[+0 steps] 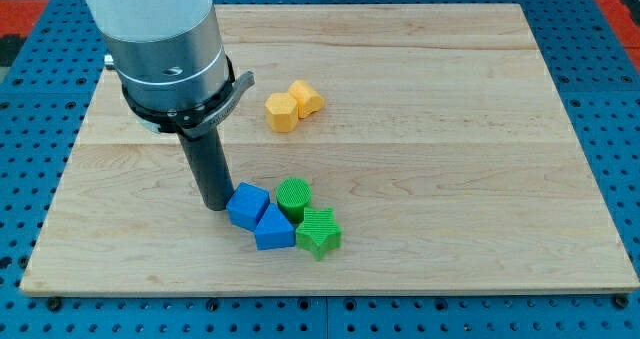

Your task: Push the yellow heart closer to the red circle

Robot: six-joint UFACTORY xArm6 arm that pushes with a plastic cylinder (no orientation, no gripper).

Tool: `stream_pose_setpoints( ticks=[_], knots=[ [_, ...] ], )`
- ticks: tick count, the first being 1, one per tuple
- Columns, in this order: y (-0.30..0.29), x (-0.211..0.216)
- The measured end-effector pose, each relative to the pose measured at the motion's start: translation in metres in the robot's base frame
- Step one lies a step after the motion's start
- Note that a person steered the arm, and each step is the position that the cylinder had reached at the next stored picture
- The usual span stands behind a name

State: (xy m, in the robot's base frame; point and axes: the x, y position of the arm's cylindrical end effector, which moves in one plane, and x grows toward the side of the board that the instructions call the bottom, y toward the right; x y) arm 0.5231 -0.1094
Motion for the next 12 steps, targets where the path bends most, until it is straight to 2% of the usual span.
stream_pose_setpoints(
  ticks=[3,6,8,9,12],
  knots=[
    [0.013,-0.022],
    [0.09,-0.103],
    [0.08,-0.159],
    [0.108,-0.159],
    [0.054,-0.262]
  ],
)
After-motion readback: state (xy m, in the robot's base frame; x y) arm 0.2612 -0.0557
